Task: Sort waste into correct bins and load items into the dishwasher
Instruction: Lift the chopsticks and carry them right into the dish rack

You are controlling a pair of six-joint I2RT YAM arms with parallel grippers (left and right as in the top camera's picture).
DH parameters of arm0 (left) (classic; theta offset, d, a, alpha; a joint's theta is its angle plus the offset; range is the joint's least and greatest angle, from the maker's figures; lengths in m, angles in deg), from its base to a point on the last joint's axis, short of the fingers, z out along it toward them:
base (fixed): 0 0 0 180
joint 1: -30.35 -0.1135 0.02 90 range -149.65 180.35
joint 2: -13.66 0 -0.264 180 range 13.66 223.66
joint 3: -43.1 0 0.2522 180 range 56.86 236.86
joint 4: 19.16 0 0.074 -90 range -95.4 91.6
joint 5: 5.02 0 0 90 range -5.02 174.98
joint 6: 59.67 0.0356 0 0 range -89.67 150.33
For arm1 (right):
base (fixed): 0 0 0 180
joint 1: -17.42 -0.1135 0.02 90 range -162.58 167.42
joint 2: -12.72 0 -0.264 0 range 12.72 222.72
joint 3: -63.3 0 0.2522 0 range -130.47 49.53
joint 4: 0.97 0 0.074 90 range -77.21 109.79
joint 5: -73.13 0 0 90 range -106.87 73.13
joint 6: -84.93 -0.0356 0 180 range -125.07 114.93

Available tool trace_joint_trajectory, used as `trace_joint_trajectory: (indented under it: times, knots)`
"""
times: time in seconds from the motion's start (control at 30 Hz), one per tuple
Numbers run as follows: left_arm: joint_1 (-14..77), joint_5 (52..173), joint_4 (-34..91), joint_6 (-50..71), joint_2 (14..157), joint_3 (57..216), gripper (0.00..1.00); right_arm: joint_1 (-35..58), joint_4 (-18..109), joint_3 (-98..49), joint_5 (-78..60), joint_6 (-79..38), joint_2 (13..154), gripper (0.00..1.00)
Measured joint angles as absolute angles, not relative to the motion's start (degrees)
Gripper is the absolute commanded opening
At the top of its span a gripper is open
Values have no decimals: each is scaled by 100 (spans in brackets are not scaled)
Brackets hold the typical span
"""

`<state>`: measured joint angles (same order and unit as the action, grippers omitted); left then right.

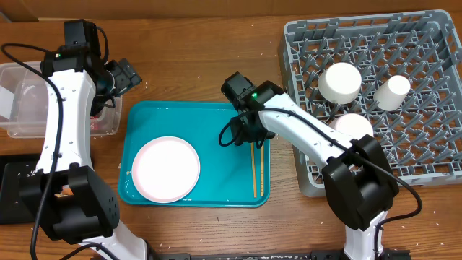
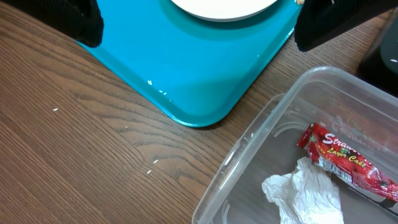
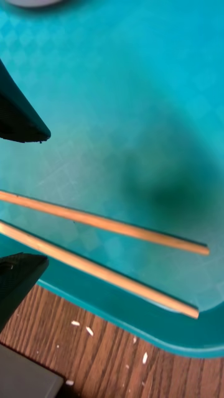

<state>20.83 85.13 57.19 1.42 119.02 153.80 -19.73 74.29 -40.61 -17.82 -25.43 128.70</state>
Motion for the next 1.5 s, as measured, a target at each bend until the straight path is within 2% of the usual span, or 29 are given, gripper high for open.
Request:
trace_joint_trajectory:
  times: [0.63,0.7,0.87,0.93,1.1,1.27,1.5]
  knots:
    - [2083,8513,5719,142,11902,15380,100,-1984,7038,-4029,-1927,-2687,13537,49]
    - [2083,8513,5721,142,11902,15380,100,-1986,7036,-4040,-1935,-2700,13600,41]
    - [2083,8513,5719,142,11900,15380,100,-1986,7027,-4048,-1946,-2803,13609,11]
    - [2083,8513,5719,142,11902,15380,100,-1986,7025,-4055,-1951,-2827,13611,4]
    - [2083,8513,5719,142,11902,15380,100,-1986,7160,-4162,-1924,-2951,13652,4]
    - [2083,8513,5719,142,11902,15380,100,-1979,7805,-4595,-1844,-3000,13795,4]
    - [2083,8513,5721,142,11902,15380,100,-1741,8843,-5937,-1857,-2908,13677,4]
